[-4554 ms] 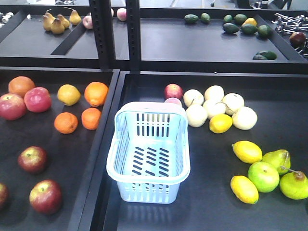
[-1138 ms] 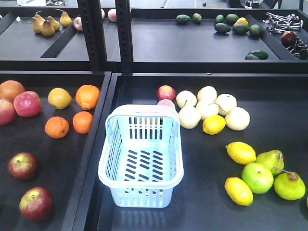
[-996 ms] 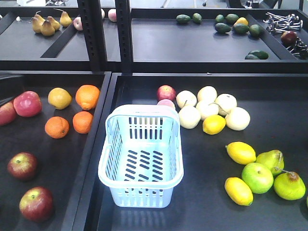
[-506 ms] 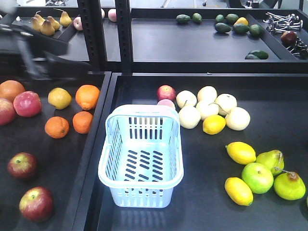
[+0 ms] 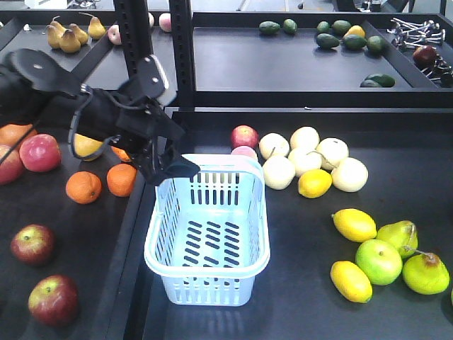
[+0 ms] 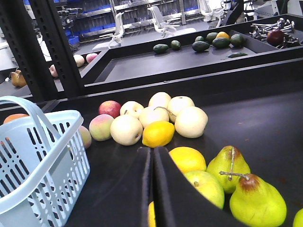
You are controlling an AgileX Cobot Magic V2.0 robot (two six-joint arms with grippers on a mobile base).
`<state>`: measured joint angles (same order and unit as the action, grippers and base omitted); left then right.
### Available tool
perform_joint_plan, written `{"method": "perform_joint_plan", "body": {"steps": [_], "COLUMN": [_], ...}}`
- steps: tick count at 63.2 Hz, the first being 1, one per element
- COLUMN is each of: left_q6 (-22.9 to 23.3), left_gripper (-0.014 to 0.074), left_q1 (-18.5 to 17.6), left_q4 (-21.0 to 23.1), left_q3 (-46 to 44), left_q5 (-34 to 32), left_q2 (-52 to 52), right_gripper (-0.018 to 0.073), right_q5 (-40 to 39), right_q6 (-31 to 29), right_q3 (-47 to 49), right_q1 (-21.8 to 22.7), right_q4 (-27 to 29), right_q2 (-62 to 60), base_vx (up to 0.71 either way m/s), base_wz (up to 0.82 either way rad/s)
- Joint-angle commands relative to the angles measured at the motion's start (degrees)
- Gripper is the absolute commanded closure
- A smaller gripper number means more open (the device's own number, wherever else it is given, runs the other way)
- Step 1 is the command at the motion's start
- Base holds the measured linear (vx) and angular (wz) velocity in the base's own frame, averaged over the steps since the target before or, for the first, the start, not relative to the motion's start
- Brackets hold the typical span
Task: Pick three apples into basket with both arms
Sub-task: 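Reach the left gripper down to the light-blue basket handle, then close the left gripper on the handle and lift the basket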
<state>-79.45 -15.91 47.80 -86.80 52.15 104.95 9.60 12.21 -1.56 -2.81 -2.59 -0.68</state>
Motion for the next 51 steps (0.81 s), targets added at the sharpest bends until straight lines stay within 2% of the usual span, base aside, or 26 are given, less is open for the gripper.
{"method": "perform_joint_plan", "body": {"steps": [1,39,51], "left_q6": [0.0,0.0,0.4], "left_gripper": [0.0006,0.0006,0.0041], "left_q1": [-1.0,-1.1,-1.1], "left_q4": [1.8,-0.1,0.0], "left_q3": [-2.6,-2.6,-2.6], "left_q5": [-1.5,-5.8,-5.7], "left_q2": [-1.8,4.6,5.5], "right_gripper": [0.0564,0.0564,0.0564], "right_q5": [-4.1,-4.1,-4.1], "right_q6": [-0.2,-0.2,-0.2], "right_q3": [-0.8,-0.8,-0.8], "right_q1": [0.0,0.0,0.0], "right_q4": [-0.6,-0.6,-0.6], "right_q2": [-0.8,-0.8,-0.8], "base_vx": [0.0,0.0,0.0], "base_wz": [0.0,0.0,0.0]}}
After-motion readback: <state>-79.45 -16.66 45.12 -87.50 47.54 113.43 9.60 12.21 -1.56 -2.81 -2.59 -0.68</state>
